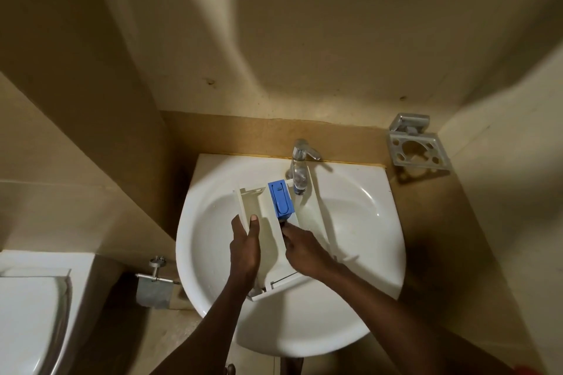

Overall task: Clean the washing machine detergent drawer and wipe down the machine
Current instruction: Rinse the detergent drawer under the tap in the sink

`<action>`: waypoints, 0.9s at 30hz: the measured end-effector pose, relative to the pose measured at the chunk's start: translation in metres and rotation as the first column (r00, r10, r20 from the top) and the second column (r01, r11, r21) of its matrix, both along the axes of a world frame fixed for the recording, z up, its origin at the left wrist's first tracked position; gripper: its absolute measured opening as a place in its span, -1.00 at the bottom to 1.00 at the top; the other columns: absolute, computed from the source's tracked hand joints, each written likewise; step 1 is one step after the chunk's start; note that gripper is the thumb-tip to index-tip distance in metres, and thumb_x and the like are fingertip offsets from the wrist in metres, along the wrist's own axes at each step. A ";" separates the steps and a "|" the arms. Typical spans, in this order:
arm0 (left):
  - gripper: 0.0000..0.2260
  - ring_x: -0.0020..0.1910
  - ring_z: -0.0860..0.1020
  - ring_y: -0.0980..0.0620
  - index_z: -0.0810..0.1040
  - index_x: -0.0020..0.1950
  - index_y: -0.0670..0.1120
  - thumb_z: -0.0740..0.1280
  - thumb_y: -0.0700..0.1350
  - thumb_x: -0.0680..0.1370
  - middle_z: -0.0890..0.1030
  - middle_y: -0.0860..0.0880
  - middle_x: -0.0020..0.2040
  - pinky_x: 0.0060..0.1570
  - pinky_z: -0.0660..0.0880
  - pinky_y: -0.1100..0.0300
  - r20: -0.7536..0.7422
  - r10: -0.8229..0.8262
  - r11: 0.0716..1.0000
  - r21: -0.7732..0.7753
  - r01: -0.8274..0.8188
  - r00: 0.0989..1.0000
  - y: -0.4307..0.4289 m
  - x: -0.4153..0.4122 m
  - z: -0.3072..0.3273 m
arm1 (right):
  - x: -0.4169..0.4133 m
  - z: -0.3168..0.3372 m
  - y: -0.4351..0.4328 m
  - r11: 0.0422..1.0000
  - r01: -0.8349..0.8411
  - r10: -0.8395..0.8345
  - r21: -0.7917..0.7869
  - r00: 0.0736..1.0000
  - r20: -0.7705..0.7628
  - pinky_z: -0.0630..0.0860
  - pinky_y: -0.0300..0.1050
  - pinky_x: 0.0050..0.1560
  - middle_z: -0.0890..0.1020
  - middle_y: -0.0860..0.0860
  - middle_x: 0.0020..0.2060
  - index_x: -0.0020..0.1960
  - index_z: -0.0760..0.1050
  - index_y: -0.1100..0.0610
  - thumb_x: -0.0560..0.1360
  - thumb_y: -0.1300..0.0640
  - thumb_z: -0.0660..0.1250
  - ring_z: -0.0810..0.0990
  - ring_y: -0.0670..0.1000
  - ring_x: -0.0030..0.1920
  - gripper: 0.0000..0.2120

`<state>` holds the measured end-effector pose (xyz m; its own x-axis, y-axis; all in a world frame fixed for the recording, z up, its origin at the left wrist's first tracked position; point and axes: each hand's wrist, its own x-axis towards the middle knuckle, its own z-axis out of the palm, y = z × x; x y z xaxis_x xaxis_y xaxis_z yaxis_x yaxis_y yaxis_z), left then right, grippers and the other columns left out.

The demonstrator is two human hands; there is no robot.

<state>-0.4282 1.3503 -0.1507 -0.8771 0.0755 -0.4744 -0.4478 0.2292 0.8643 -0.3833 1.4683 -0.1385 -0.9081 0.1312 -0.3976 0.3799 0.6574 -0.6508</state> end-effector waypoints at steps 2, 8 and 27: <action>-0.61 0.05 0.55 -0.09 0.26 0.45 0.02 0.09 0.12 0.66 0.53 -0.02 0.18 0.10 0.51 0.01 0.007 0.004 1.000 -0.011 -0.004 1.000 -0.001 0.000 0.000 | 0.003 -0.002 0.005 0.920 -0.253 0.255 0.300 0.966 0.030 0.47 -0.12 -0.01 0.52 0.09 0.20 0.39 0.31 0.16 0.47 0.39 0.12 0.55 0.12 0.13 -0.50; -0.61 0.02 0.51 -0.07 0.31 0.42 -0.02 0.14 0.13 0.64 0.53 -0.01 0.14 0.03 0.41 0.10 0.018 0.047 0.998 -0.045 -0.046 0.999 -0.002 0.002 0.009 | -0.004 0.020 0.020 0.899 -0.217 0.244 0.379 0.969 -0.024 0.47 -0.09 -0.26 0.64 0.07 -0.16 -0.15 0.55 0.15 0.41 0.32 0.17 0.62 0.11 -0.15 -0.80; -0.66 -0.02 0.49 -0.02 0.32 0.35 -0.02 0.25 0.01 0.60 0.54 0.01 0.11 0.05 0.39 0.09 0.034 0.138 0.990 0.017 -0.138 0.990 0.001 0.020 0.022 | -0.059 0.033 0.062 -0.018 0.670 -0.567 -0.742 0.605 0.559 0.65 -0.01 -0.06 0.62 0.26 -0.02 0.05 0.48 0.39 0.52 0.38 0.07 0.64 0.16 -0.02 -0.76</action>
